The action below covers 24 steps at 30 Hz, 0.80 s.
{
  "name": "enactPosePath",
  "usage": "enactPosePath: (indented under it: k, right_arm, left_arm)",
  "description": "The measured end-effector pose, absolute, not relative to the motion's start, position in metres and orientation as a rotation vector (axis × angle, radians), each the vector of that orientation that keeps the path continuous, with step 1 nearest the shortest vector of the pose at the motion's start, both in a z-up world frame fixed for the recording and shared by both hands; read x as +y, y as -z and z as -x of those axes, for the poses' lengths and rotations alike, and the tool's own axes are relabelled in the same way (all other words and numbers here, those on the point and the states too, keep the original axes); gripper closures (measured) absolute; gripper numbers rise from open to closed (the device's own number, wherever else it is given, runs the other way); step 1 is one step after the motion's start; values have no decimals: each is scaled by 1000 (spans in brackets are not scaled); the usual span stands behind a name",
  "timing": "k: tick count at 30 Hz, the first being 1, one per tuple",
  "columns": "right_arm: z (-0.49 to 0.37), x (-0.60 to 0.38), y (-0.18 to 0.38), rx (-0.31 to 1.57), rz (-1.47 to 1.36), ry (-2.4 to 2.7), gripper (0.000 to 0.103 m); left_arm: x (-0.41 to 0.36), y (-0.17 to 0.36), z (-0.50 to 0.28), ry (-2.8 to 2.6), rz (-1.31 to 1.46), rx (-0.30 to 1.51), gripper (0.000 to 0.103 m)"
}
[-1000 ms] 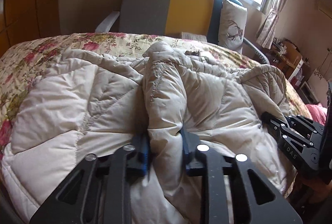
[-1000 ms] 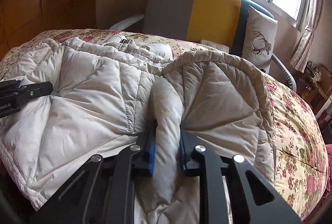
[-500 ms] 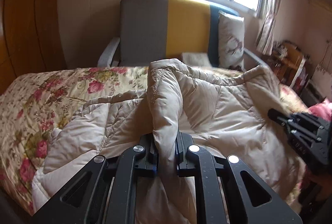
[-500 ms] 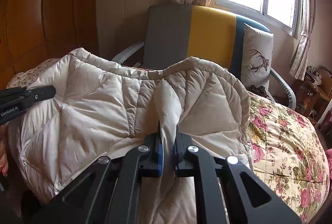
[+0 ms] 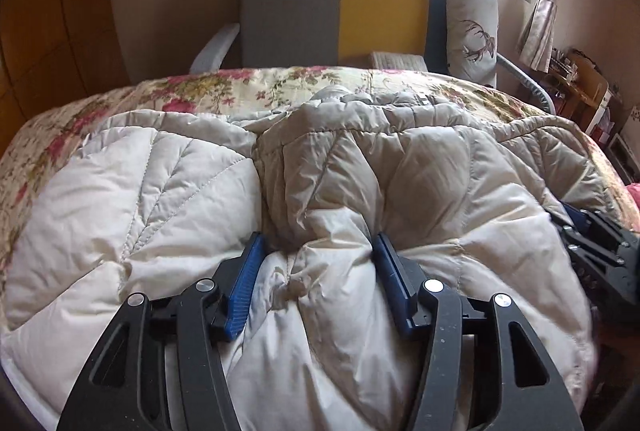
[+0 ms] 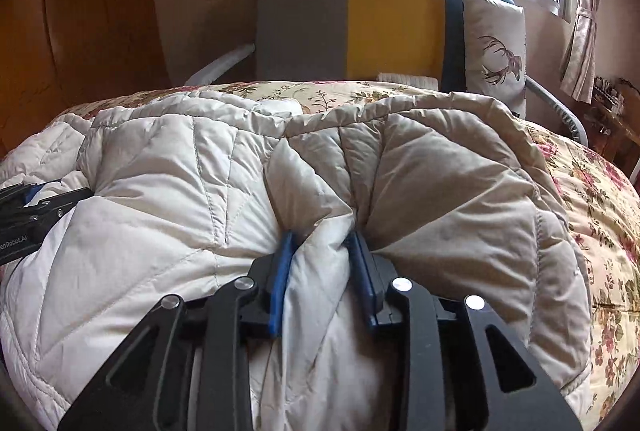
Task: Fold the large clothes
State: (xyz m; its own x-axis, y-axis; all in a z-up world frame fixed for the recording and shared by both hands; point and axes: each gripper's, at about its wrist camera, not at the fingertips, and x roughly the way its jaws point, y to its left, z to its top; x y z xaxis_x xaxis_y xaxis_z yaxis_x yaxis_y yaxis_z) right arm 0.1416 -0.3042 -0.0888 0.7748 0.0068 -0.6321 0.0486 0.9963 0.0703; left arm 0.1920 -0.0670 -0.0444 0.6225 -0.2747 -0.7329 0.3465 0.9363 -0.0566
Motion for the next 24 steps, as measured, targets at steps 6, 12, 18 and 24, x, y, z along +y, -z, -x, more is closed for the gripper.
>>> enactPosePath:
  k: [6,12,18,24]
  right_arm:
    - [-120,-296,45,612,-2,20,26]
    - [-169,-300,21,626,27,55,14]
    - [-213,-330,69,740,3,226,2]
    - [-228,-374,98,794,-244,137,2]
  left_arm:
    - [-49,-8,-199,347,-83,765,21]
    - [-51,-3,-250,234,-169,767,19]
    - [-39,49,-275,205,-216,771,10]
    - [-23,66,-297,281,-63,789,3]
